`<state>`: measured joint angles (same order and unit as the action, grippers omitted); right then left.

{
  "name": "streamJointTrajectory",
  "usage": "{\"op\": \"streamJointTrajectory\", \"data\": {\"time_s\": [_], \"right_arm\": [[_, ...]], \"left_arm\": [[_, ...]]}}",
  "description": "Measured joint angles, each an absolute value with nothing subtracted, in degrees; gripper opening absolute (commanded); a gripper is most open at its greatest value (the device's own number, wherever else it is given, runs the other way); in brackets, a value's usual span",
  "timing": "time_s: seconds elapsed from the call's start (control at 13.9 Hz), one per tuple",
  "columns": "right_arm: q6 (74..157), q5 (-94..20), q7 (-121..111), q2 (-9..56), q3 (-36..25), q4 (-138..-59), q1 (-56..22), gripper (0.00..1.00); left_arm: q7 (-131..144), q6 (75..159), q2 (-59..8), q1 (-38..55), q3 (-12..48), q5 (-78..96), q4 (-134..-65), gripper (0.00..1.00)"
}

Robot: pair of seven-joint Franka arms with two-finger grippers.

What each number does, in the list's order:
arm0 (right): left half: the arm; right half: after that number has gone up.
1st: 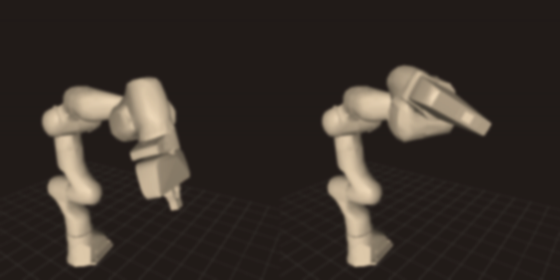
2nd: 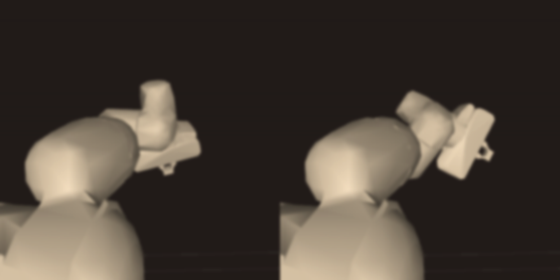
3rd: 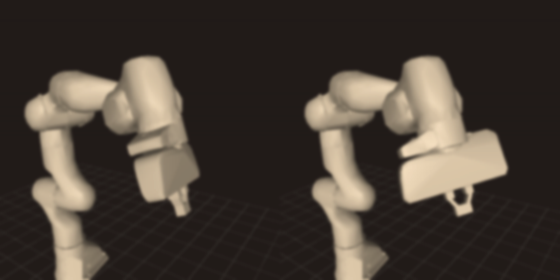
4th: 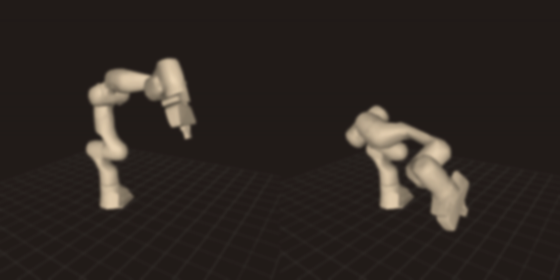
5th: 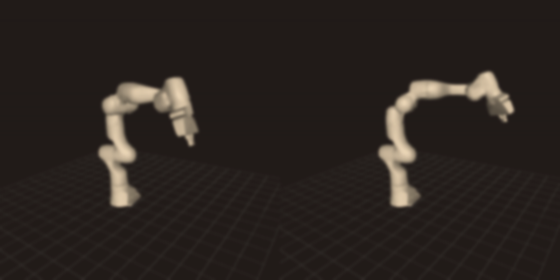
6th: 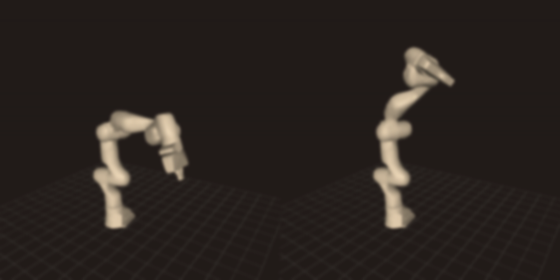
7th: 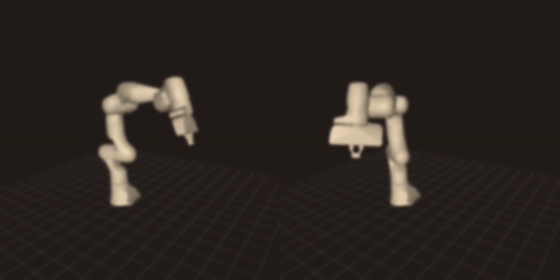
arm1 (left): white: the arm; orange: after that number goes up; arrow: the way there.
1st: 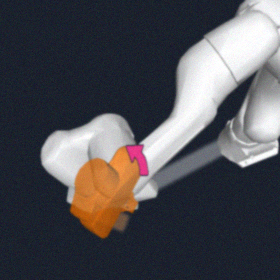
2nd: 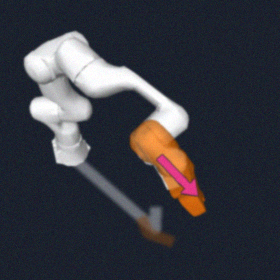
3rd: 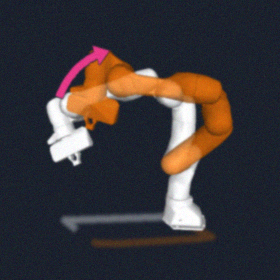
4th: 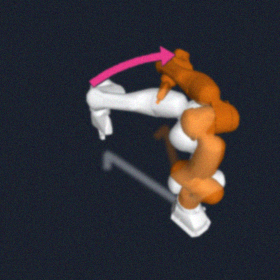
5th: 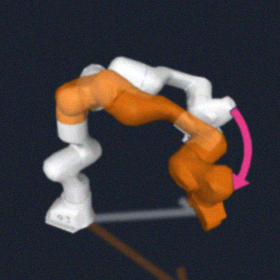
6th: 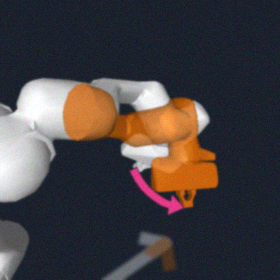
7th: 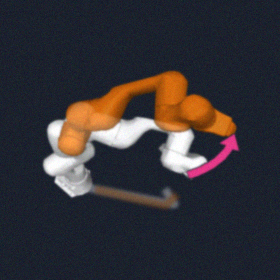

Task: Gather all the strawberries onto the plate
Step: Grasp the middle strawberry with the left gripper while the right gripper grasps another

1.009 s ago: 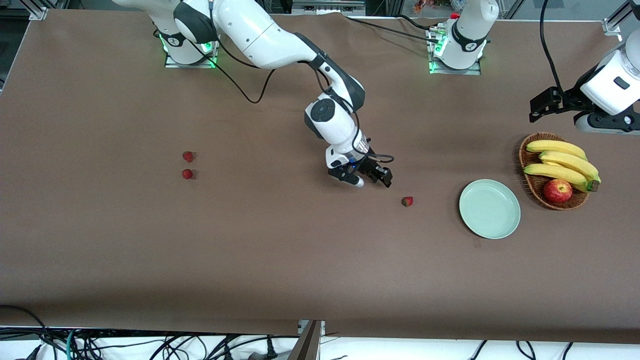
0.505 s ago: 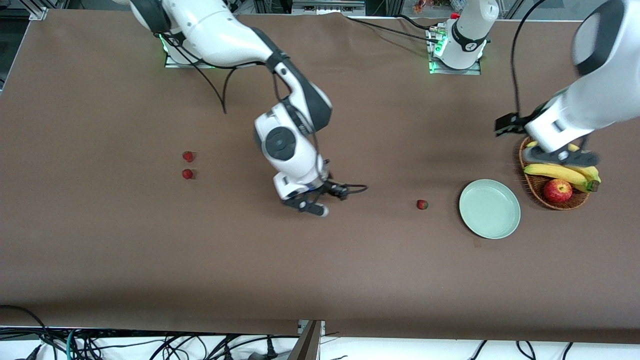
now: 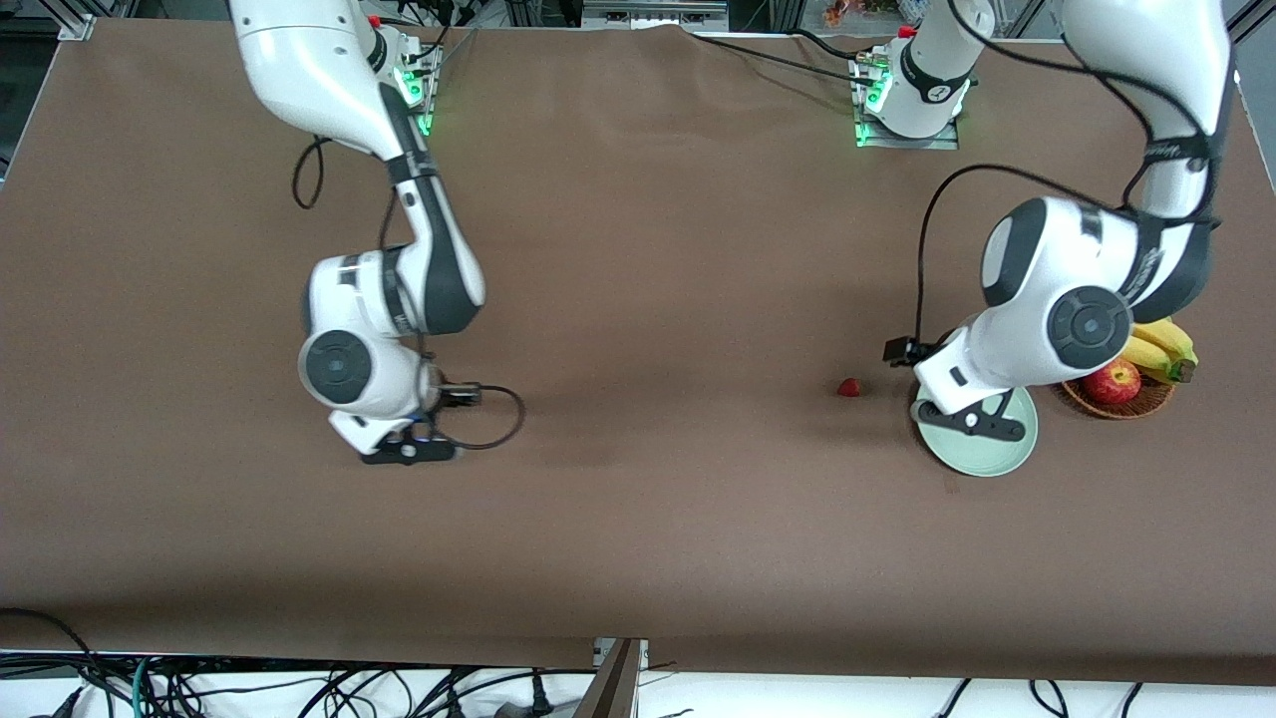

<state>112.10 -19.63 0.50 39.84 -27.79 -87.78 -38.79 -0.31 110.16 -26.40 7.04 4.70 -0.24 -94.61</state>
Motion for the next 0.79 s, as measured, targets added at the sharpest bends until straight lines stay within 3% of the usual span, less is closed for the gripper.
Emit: {"op": "streamJointTrajectory", "data": {"time_s": [0.22, 0.5, 0.79], "right_arm": [[113.7, -19.6, -7.7, 36.7, -31.4, -97.4, -38.8, 0.63], [120.5, -19.7, -11.5, 33.9, -32.6, -107.8, -38.9, 0.63], [124.1, -20.0, -11.6, 33.5, -32.6, -111.9, -39.4, 0.58]], "left_arm": [[-0.3, 119.5, -30.8, 7.3, 6.8, -0.2, -96.9, 1.00], [-0.3, 134.4, -32.2, 7.7, 7.9, -0.2, -105.9, 1.00], [-0.3, 137.2, -32.8, 8.1, 8.1, -0.2, -108.5, 1.00]]}}
